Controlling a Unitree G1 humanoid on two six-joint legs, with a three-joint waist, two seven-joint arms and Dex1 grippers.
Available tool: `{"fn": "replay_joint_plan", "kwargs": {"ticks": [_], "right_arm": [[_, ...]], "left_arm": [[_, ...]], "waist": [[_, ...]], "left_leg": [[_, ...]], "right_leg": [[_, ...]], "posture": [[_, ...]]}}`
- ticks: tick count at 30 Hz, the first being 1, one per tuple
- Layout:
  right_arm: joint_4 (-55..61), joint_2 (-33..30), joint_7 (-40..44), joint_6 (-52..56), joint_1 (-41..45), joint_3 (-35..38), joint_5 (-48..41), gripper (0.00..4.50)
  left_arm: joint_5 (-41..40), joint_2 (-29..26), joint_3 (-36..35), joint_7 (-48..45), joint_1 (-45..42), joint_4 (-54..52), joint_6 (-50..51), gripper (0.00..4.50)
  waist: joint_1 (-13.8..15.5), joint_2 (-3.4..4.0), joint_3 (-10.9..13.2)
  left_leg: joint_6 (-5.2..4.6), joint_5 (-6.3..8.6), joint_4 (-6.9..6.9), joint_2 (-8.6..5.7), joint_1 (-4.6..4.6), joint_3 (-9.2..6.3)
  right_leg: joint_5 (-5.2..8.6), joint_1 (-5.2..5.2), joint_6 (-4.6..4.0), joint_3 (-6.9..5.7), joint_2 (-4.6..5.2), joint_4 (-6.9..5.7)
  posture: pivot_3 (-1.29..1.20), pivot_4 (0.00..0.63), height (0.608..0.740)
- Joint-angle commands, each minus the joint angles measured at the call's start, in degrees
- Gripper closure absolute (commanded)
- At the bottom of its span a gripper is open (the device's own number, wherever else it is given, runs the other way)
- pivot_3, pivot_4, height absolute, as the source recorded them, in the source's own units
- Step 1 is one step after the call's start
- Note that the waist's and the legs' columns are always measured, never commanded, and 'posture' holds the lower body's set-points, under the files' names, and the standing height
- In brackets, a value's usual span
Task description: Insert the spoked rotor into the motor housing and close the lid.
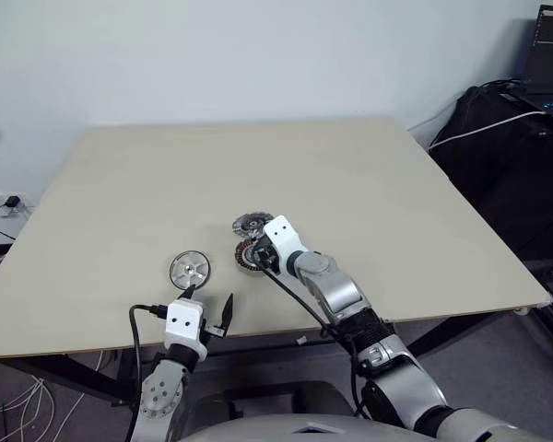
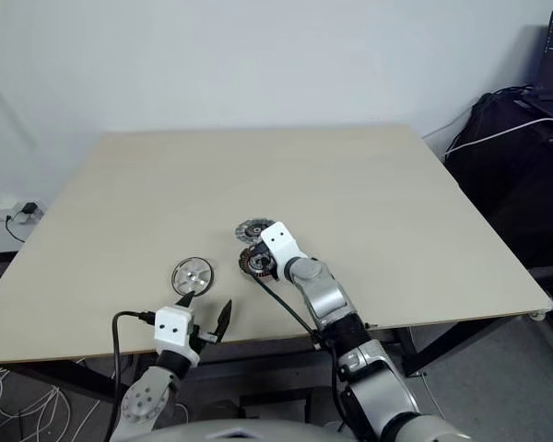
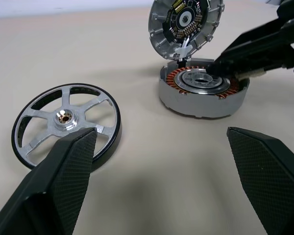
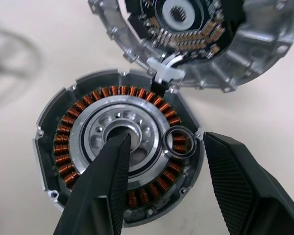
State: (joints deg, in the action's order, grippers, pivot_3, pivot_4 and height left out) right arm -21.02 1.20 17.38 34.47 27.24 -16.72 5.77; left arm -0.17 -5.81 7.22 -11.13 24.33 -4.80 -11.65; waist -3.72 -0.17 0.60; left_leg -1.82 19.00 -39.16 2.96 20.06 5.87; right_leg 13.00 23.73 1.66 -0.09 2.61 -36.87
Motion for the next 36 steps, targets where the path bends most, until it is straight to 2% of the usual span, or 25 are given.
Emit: {"fn": "replay_joint_plan", "kwargs": {"ticks": [1,13,32,35,36], "right_arm": [[-0.46,0.40,0.23,0.81,2.67,1.31,-0.91,1.95],[-2.62,1.41,1.11,0.78,5.36,1.22,-1.46,1.95],[-1.94,0.99,2.39,3.93,3.62,0.93,-1.58,1.95],[-2.03,1.19,2.29,4.15,3.86,1.10,-1.73,2.52],[-2.09,1.23,2.25,4.19,3.98,1.13,-1.82,2.86]], "left_arm": [[-0.14,0.37,-0.17,0.49,-0.37,-0.61,-1.35,0.00],[-0.57,0.21,-0.77,0.75,-0.19,1.35,-3.22,0.00],[-0.71,0.37,-0.59,0.91,0.09,1.76,-3.96,0.00],[-0.67,0.36,-0.53,0.90,0.06,1.66,-3.85,0.00],[-0.66,0.36,-0.52,0.90,0.06,1.63,-3.82,0.00]], "waist": [[-0.01,0.00,0.00],[-0.06,0.01,0.00],[-0.05,0.01,0.00],[-0.07,0.01,0.00],[-0.07,0.01,0.00]], "left_leg": [[0.00,0.00,0.00,0.00,0.00,0.00],[0.00,0.00,0.00,0.00,0.00,0.00],[0.00,0.00,0.00,0.00,0.00,-0.01],[0.00,0.00,0.00,0.00,0.00,-0.01],[0.00,0.00,0.00,0.00,0.00,0.00]], "right_leg": [[0.00,0.00,0.00,0.00,0.00,0.00],[0.00,0.00,0.01,0.00,0.00,0.00],[-0.01,-0.01,0.01,0.00,0.00,0.00],[0.00,-0.01,0.01,0.00,0.00,0.00],[-0.01,0.00,0.01,0.00,0.00,0.00]], "posture": [[0.00,0.000,0.740],[0.00,0.000,0.740],[0.00,0.000,0.740],[0.00,0.000,0.740],[0.00,0.000,0.740]]}}
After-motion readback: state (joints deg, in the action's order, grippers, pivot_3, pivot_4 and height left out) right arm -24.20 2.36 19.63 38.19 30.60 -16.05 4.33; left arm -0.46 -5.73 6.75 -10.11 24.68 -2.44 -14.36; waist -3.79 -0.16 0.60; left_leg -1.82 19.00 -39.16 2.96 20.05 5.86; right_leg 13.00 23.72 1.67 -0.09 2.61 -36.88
